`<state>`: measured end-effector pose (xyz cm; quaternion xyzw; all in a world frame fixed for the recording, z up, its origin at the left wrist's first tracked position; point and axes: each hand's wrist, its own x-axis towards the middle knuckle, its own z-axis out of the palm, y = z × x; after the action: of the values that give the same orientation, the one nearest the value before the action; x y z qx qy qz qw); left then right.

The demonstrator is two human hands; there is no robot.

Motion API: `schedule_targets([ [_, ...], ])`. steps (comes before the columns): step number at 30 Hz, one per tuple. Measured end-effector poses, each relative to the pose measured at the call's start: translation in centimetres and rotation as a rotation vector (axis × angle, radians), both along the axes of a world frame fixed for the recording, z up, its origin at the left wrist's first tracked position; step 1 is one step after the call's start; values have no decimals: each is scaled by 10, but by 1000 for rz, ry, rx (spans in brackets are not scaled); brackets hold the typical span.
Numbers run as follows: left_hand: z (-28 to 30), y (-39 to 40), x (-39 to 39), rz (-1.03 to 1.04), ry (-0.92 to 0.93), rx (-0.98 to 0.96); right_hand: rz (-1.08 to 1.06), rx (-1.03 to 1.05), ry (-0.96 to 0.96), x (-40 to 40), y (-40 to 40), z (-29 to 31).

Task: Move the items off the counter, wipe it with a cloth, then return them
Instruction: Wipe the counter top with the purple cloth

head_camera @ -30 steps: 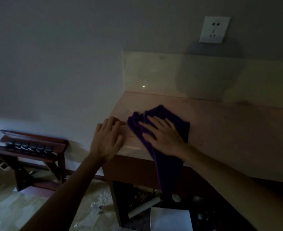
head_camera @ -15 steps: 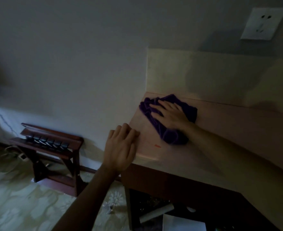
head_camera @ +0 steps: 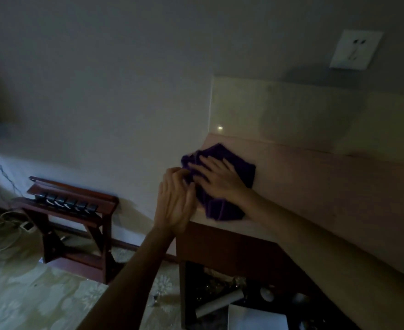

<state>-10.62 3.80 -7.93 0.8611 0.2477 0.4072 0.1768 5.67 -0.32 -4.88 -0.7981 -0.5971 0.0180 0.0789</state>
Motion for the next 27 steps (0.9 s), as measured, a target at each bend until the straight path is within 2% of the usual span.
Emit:
schedule_targets([
  [2, -2, -6, -7, 23, -95, -97, 89, 18, -3, -33, -36, -2],
  [4, -2, -12, -17, 38, -119, -93, 145, 38, -39, -52, -58, -5],
  [8, 9, -16, -19, 39, -19, 3, 210, 39, -68, -45, -61, -5],
  [11, 16, -19, -11, 32, -6, 14, 237, 45, -14, -21, -40, -3],
  [15, 14, -23, -3, -21, -1, 25, 108, 73, 62, 26, 14, -1],
  [19, 10, -36, 21, -80, 45, 15, -9, 32, 43, 83, 81, -6],
  [23, 3, -38, 50, 110, 25, -50, 20, 11, 1, 123, 123, -3],
  [27, 1, -31, 56, 209, 117, 5, 64, 0, 1, 131, 132, 1],
])
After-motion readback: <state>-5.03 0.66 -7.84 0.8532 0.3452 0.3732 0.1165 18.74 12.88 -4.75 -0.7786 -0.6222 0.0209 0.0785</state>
